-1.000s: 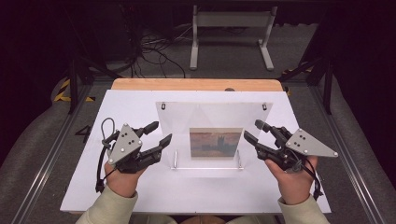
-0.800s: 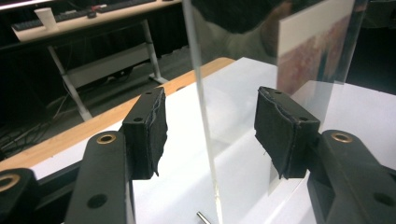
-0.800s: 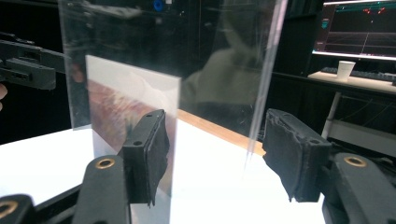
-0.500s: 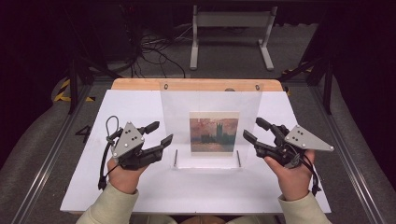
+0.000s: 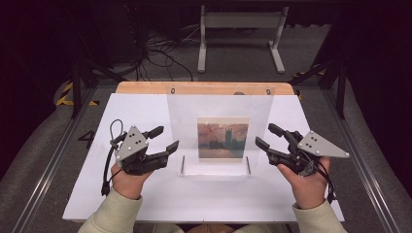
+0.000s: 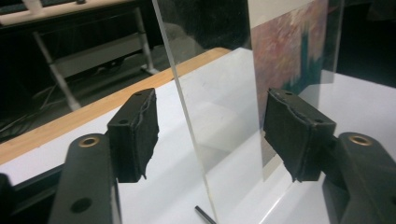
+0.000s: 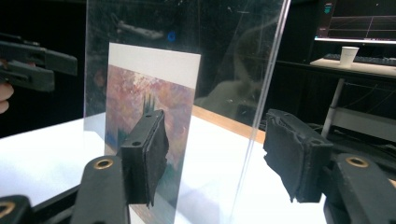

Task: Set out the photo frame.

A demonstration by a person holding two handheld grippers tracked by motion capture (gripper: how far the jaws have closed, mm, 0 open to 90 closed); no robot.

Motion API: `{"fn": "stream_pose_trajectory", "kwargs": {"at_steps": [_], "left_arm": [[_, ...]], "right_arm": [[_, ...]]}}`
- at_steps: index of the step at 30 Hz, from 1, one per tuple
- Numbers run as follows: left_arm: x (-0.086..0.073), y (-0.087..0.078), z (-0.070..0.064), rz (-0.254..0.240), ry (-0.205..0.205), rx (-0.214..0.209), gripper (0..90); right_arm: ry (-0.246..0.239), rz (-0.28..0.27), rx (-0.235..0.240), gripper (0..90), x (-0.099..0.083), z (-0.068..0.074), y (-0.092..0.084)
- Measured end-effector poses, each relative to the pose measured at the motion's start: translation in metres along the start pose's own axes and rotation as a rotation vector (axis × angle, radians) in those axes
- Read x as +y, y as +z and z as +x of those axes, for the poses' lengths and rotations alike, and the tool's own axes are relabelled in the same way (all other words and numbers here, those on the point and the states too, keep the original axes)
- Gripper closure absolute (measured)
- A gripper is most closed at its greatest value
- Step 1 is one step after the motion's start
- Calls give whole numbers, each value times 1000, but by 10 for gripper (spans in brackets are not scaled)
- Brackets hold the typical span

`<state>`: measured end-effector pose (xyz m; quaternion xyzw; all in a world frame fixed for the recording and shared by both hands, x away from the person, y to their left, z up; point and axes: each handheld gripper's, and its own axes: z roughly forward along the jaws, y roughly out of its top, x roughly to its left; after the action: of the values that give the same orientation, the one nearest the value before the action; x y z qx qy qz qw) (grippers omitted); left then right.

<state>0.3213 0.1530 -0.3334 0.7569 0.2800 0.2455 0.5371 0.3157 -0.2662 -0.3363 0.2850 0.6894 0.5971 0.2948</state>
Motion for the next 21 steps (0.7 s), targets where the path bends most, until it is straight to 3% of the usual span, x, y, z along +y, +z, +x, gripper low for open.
{"fn": "stream_pose_trajectory", "kwargs": {"at_steps": [5, 9, 15, 21], "left_arm": [[-5, -8, 5, 15, -3, 3, 296], [-12, -17, 11, 16, -32, 9, 264], [-26, -24, 19, 39, -49, 31, 226], [-43, -27, 25, 68, -64, 47, 185]], "right_arm": [[-5, 18, -6, 356, 2, -5, -8], [1, 28, -11, 336, 2, -11, -13], [29, 63, -38, 314, -5, -24, -25], [23, 112, -63, 274, -13, -28, -32]]}}
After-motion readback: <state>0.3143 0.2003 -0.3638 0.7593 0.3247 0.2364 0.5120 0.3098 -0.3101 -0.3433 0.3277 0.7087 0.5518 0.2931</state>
